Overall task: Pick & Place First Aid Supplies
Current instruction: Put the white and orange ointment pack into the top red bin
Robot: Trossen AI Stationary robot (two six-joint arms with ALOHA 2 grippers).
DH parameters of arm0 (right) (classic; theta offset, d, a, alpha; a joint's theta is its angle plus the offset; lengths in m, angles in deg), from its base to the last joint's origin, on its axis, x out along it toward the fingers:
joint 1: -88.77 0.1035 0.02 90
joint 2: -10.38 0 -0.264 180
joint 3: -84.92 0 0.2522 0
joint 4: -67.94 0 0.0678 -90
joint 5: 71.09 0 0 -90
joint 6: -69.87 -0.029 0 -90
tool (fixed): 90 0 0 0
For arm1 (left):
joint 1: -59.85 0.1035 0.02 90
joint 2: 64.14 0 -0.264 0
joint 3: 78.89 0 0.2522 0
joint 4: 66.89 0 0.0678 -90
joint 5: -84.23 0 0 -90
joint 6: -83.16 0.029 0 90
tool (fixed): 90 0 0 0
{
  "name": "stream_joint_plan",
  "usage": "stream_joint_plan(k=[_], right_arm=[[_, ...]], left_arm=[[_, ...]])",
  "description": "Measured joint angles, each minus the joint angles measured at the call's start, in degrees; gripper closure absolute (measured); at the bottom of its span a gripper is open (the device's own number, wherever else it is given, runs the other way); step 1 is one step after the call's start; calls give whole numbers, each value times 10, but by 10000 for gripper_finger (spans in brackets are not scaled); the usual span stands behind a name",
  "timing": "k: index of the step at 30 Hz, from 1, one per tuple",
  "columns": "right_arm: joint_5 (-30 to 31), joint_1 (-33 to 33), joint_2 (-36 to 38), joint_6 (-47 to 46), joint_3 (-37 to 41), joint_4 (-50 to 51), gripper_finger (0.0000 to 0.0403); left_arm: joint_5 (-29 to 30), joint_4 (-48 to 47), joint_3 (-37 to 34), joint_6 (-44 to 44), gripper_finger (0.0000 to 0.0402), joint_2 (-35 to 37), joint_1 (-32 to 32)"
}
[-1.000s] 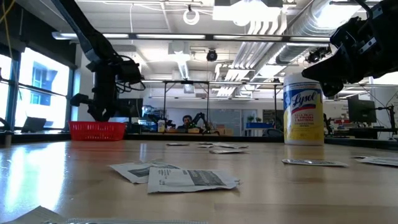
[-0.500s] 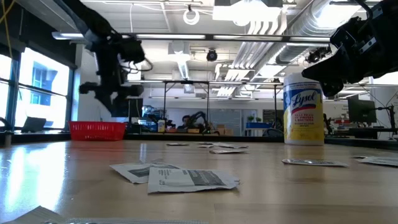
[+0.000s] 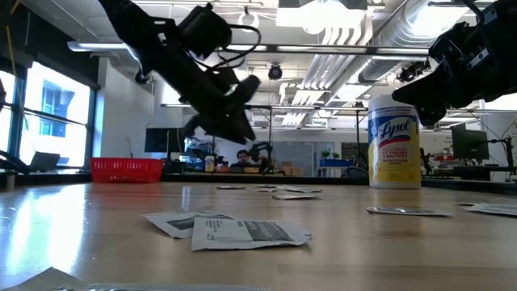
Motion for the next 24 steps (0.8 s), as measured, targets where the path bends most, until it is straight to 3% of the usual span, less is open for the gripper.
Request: stream_joint_plan(k=[5,13,19,24], right_arm=[[0,0,0,0,0,0,391],[0,0,0,0,0,0,391],[0,0,0,0,0,0,391],[0,0,0,0,0,0,391]], left_arm=[[68,-10,66,1,293,-97,-30],[130,-192,243,-71,293,-216,-46],[189,-307,336,-110,293,-262,-79],[225,-359,357,-146,293,-272,-102]])
